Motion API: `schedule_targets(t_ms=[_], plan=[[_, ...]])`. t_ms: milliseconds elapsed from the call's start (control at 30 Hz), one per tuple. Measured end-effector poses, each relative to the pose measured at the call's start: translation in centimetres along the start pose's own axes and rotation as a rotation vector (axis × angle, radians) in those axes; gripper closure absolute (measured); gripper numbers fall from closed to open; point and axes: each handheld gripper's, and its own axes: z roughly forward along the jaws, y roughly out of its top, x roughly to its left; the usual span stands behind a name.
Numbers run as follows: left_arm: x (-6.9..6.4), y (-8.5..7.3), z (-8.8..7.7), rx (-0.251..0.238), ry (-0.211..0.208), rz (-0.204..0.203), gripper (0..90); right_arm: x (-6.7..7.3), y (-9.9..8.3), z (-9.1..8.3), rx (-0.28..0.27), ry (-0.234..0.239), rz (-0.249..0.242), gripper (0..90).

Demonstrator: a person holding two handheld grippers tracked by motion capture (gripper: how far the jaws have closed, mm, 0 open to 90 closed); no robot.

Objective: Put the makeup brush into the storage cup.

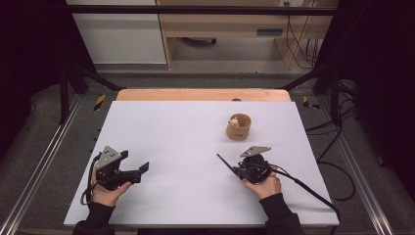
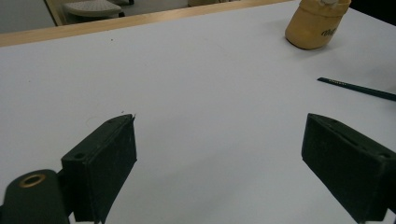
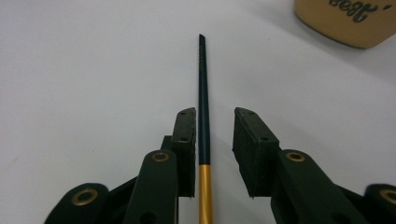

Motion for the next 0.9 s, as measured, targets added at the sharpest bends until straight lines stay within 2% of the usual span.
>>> schedule_targets(t_ms=[300, 467, 633, 900], plan=[[0.0, 0.0, 0.1, 0.005, 0.000, 0.004, 9.7, -0.3, 2.1, -1.1, 0.042, 0.010, -0.033, 63.1], [-0.1, -0.1, 0.2, 0.010, 0.000, 0.008, 9.7, -0.2, 3.4, -1.1, 0.094, 0.013, -0.040, 58.3], [-0.1, -0.1, 0.2, 0.010, 0.000, 0.008, 9.6, -0.5, 3.8, -1.0, 0.127, 0.015, -0.029, 56.6], [-0.1, -0.2, 0.3, 0.014, 0.000, 0.015, 9.6, -0.2, 4.3, -0.6, 0.170, 0.018, -0.059, 56.3]])
